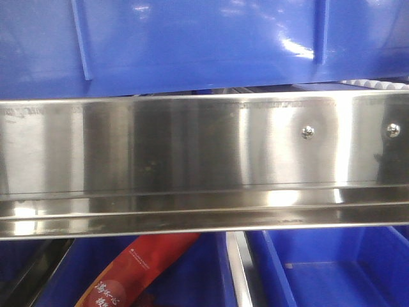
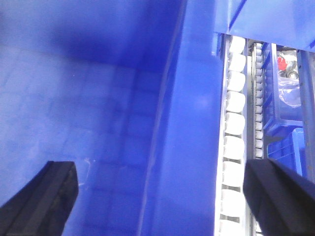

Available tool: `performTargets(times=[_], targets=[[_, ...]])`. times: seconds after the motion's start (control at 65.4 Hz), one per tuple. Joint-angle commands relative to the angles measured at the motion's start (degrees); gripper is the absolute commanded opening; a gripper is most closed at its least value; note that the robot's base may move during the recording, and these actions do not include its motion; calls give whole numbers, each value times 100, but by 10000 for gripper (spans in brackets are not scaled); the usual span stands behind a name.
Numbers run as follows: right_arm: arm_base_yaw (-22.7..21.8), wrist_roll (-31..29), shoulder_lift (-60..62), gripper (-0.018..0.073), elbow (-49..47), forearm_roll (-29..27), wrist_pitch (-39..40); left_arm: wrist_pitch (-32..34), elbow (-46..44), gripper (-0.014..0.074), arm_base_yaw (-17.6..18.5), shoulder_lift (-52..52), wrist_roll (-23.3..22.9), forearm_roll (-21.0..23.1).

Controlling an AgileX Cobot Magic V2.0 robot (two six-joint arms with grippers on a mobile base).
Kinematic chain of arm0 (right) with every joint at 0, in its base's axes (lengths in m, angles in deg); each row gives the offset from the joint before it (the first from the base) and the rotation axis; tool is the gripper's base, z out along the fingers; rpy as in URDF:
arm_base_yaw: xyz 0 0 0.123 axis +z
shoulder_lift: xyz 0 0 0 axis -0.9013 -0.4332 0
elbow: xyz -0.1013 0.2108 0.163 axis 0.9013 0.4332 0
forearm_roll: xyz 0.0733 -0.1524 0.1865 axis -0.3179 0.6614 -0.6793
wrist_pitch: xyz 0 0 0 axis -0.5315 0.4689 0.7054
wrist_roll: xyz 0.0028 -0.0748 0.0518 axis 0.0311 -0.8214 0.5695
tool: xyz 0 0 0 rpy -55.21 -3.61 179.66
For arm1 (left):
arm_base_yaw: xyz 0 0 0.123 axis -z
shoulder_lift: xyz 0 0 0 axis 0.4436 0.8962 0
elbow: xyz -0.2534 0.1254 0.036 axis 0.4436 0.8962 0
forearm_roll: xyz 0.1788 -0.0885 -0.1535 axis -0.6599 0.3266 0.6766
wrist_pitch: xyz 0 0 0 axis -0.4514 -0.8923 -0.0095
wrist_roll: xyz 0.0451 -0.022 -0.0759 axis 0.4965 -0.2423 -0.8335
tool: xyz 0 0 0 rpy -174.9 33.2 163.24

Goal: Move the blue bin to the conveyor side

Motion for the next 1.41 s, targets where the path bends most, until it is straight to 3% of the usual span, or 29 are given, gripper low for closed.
performTargets(times=[0.0,0.122,0.199,0.443,0.535,0.917,1.391], targets=[[-4,7,43,536,2,50,73,45,11,598,-32,-10,11,33],[-4,7,43,421,2,50,73,45,11,554,-32,26,11,33],[-4,7,43,298,2,50,73,45,20,468,-32,40,11,33],[-4,7,43,-94,2,50,73,45,134,-46,-32,81,11,33],[-4,7,43,-76,2,50,73,45,134,6,-32,81,11,37],[-4,200,195,-78,-9,50,73,45,-2,-9,-32,-5,11,47],[-4,298,1280,-78,-9,40,73,45,-64,-9,-32,-1068,11,47]])
